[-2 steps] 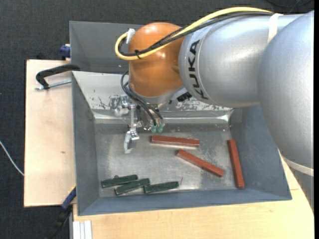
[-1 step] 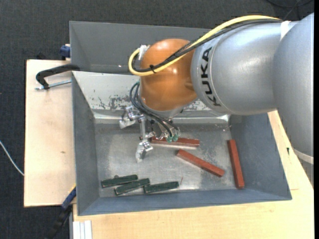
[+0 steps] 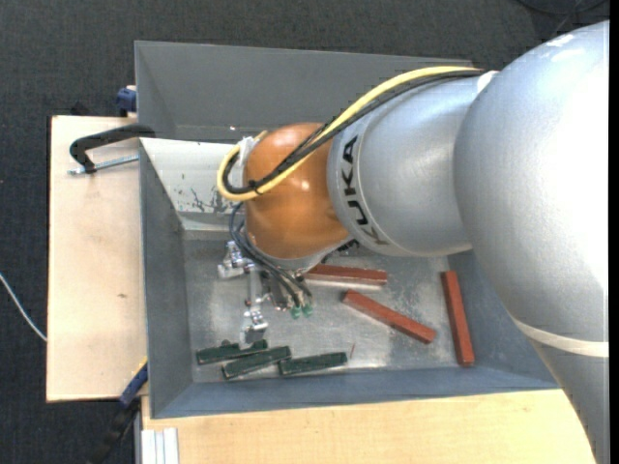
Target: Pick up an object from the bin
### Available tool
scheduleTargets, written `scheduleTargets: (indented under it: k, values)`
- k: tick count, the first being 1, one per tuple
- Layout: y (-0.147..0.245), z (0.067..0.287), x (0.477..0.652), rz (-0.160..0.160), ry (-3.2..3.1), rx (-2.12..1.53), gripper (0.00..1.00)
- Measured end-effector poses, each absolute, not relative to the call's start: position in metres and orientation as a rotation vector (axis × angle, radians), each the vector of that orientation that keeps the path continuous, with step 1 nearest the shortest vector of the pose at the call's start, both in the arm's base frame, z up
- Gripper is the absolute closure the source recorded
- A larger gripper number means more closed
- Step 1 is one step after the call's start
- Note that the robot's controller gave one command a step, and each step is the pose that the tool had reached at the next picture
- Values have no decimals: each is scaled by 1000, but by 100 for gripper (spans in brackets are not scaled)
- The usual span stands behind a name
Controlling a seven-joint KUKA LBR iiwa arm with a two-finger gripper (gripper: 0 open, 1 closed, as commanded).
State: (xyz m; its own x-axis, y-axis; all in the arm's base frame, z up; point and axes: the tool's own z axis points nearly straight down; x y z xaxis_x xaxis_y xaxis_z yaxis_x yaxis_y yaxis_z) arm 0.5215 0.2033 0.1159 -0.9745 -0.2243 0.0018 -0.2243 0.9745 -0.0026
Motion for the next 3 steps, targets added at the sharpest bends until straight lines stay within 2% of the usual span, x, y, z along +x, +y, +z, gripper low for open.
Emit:
scheduleTargets:
  k: [1,2,3]
  values:
    - [190,84,495,-27,-3061,699,100]
    - [192,89,508,-40,-3118,699,0]
    - [185,83,494,-14,-3054,694,100]
